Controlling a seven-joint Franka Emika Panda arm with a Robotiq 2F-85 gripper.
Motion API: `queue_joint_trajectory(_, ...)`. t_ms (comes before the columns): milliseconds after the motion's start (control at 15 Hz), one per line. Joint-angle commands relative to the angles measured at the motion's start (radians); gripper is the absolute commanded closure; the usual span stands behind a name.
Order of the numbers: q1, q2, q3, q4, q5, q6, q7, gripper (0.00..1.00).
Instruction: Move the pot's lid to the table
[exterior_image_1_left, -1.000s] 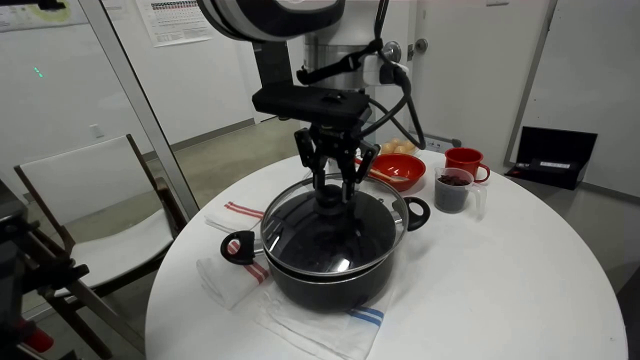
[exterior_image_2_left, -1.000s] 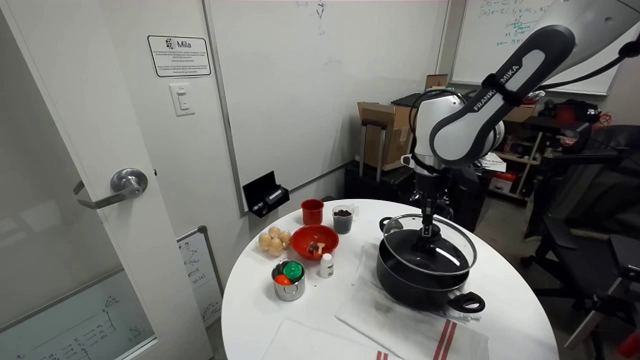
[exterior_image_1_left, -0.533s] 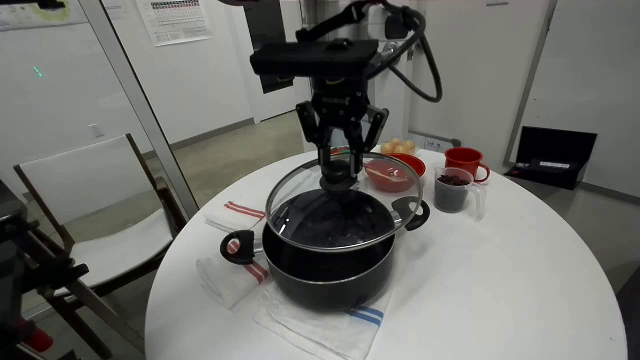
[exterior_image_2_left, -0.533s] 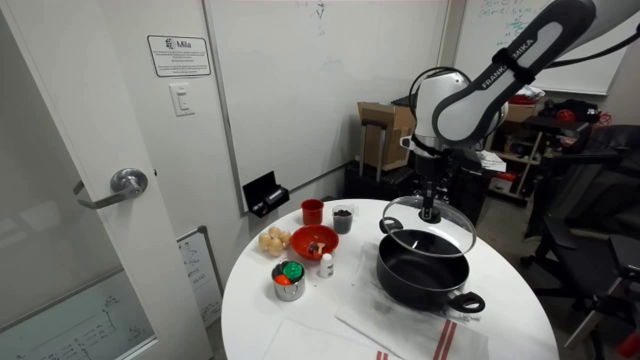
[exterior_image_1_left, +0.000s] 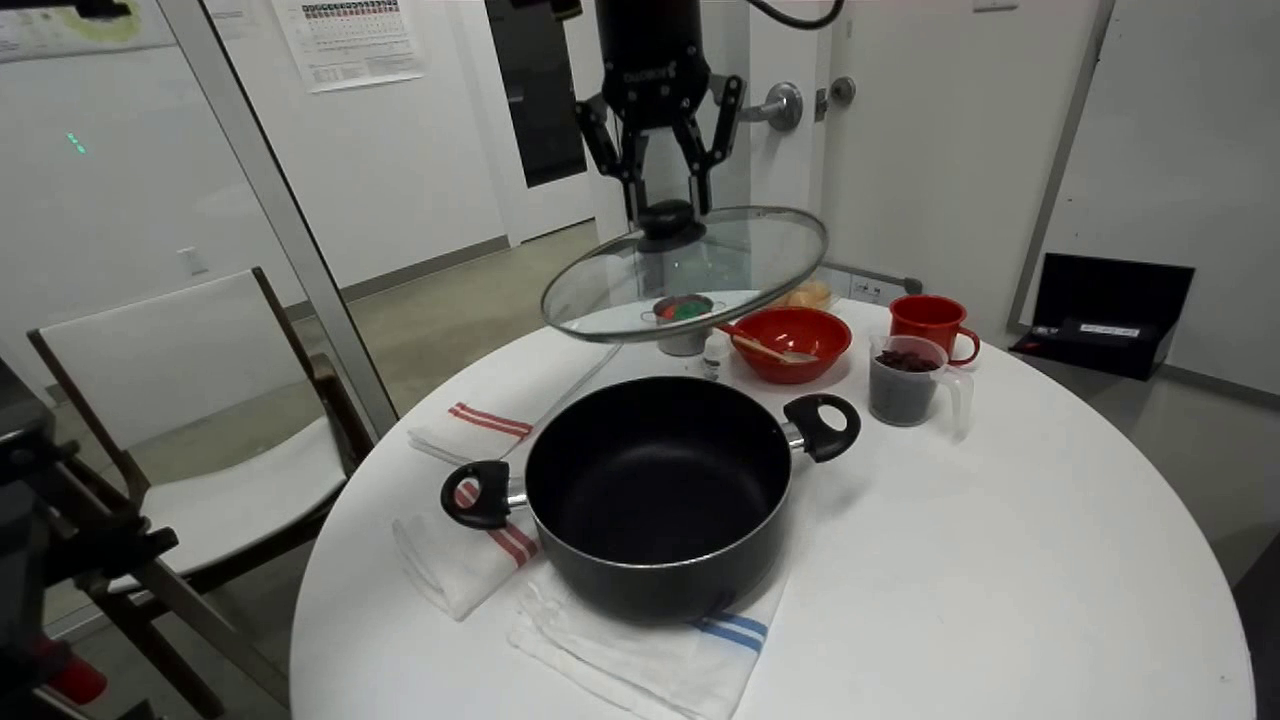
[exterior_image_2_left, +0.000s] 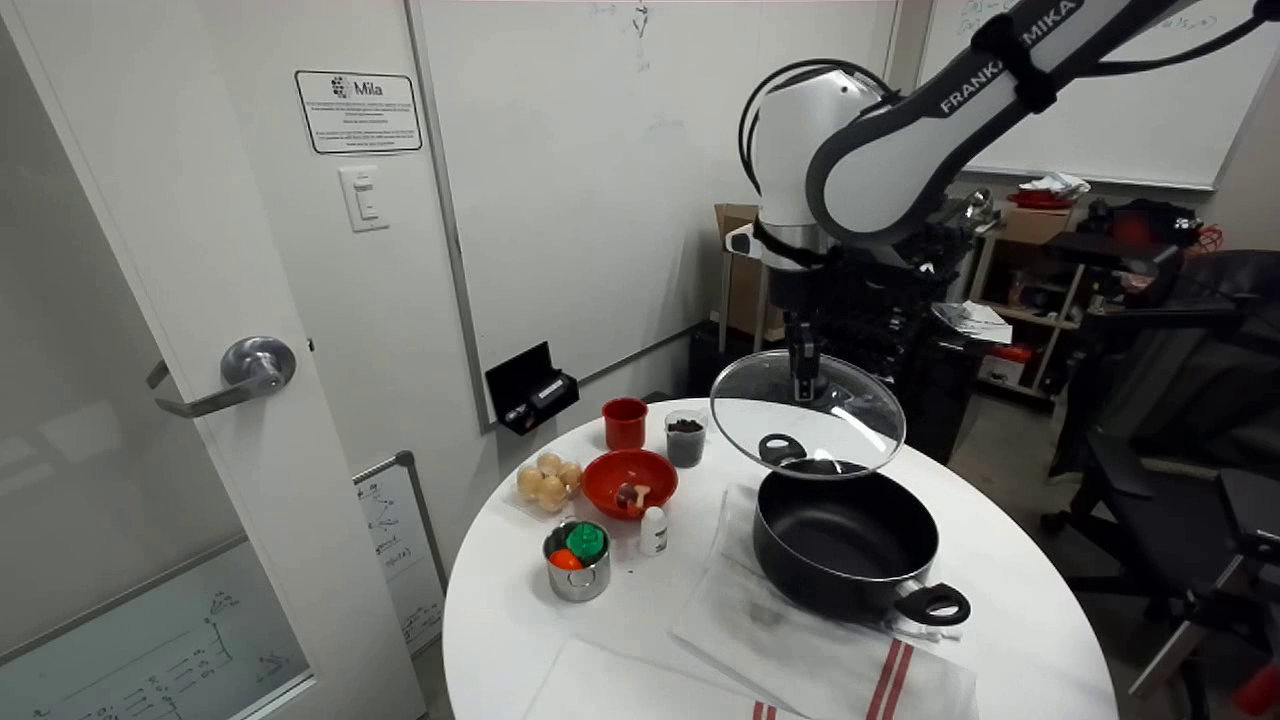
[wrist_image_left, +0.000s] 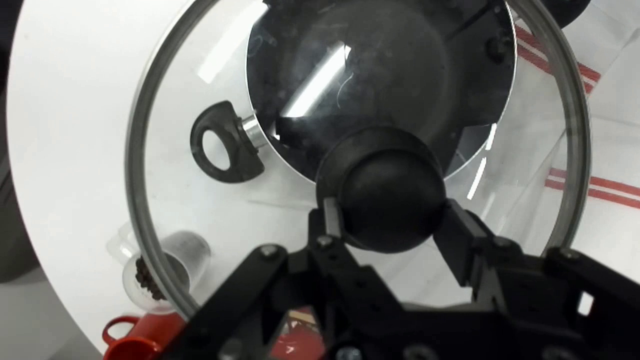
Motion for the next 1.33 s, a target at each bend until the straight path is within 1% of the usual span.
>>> queue_joint_trajectory(0,0.087,0.053,0.001,0.156,-0.077,-0.114,-0.023,0.76)
queue_joint_trajectory(200,0.146,0.113,0.013,0.258,-0.121,-0.164,-0.046,0.76)
queue_joint_trajectory(467,0.203,0.220,0.026,0.407,-0.154,-0.187,-0.098,0.76)
queue_joint_trajectory(800,0.247,0.338,0.036,0.561,-0.184,-0.222,-0.236,0.76)
queue_joint_trajectory(1000,0.269,0.389,0.029,0.625,-0.196,-0.241,-0.310,0.76)
queue_joint_trajectory(1067,0.272,0.389,0.024,0.627,-0.197,-0.235,-0.319,0.76)
queue_joint_trajectory(1133,0.261,0.360,0.031,0.548,-0.169,-0.189,-0.275,0.76)
queue_joint_trajectory(1200,0.263,0.369,0.031,0.554,-0.168,-0.187,-0.277,0.51)
queue_joint_trajectory(1267,0.263,0.372,0.031,0.551,-0.168,-0.187,-0.276,0.51)
